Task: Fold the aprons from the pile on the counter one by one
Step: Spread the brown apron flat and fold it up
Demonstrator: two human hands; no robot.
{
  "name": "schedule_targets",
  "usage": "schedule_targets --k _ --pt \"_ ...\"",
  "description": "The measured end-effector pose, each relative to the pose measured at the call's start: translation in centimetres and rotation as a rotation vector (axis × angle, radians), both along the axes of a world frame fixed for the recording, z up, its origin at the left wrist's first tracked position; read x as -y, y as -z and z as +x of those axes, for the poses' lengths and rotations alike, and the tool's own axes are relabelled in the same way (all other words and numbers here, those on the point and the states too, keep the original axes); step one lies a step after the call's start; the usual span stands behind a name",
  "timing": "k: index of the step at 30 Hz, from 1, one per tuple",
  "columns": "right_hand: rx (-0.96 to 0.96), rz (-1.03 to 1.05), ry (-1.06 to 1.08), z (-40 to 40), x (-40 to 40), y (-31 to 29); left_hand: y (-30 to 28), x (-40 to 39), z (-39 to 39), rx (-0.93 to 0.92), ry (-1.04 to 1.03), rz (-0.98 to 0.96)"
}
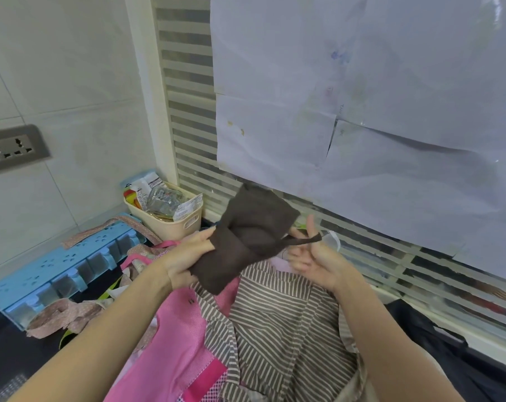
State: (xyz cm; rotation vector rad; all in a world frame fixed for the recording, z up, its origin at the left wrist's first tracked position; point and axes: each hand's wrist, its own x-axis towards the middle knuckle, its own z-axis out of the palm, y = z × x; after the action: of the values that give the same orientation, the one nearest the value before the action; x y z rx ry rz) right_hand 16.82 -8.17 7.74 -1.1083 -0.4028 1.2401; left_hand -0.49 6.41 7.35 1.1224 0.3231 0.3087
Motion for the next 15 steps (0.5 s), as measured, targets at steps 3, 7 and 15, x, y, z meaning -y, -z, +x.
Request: schedule_targets --k 3,7,15 --pt "0.015 0.205 -0.056 -0.1 -0.5 -1.1 0.3 0.1 0.7 -0.038 -0.138 -0.081" --pt "0.281 0.162 -0.160 -0.1 -0.7 -2.6 0.3 -0.4 0.6 -0.113 -0.079 0.135" --pt "0.988 -0.128 -0.274 0.1 -0.9 -4.8 -1.6 -1.2 1.1 -0.240 0.301 0.739"
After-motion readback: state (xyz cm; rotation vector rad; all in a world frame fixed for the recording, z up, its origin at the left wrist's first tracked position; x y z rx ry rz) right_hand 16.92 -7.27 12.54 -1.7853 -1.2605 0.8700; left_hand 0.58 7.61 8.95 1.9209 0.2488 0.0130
